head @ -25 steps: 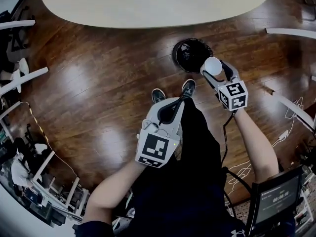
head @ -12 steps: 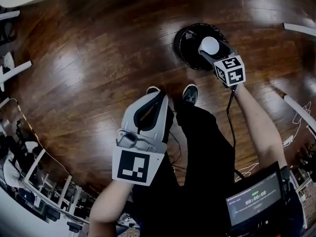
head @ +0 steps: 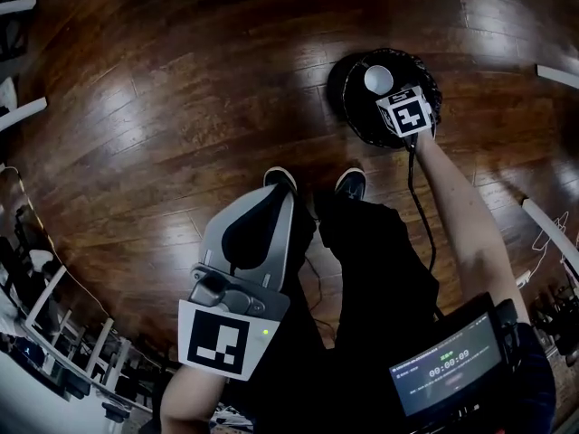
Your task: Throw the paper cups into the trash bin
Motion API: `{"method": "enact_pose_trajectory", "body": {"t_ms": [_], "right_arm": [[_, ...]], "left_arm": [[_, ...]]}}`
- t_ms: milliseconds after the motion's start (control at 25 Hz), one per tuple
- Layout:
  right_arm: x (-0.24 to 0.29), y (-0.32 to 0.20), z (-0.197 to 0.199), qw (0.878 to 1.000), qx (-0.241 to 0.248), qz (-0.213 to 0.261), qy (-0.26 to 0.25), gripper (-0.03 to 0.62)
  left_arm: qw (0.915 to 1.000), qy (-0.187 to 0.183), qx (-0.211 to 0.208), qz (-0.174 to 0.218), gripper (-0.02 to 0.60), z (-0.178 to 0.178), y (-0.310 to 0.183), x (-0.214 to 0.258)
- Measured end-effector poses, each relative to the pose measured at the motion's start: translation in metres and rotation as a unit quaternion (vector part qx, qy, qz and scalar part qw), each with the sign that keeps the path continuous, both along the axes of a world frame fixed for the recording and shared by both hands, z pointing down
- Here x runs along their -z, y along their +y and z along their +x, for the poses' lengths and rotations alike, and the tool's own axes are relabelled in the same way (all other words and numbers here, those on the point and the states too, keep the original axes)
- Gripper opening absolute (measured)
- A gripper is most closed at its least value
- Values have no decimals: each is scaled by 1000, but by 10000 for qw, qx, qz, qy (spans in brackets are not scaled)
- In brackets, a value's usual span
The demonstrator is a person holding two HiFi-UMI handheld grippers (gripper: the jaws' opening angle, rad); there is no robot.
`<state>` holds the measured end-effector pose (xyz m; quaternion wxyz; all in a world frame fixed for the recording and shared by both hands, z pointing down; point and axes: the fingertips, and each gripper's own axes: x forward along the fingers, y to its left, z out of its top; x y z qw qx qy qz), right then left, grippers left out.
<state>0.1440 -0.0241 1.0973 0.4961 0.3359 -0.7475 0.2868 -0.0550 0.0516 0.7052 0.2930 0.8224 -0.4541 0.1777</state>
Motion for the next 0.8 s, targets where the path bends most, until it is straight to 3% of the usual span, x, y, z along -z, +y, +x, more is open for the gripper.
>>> {"method": "enact_pose_trajectory", "body": {"t_ms": [80, 360, 560, 800], "right_arm": [[-6, -4, -1, 10000, -21, 5, 54, 387], [21, 3, -9, 9997, -60, 64, -209, 388], [94, 7, -12, 9969, -388, 252, -641, 379], [208, 43, -6, 9908, -685, 309, -1124, 333]], "left_arm": [[10000, 12, -54, 17, 5, 0, 1, -1], [9998, -36, -119, -145, 5, -1, 3, -2], [9993, 64, -152, -345, 5, 5, 8, 27], [9987, 56, -385, -317, 5, 17, 29, 100]]}}
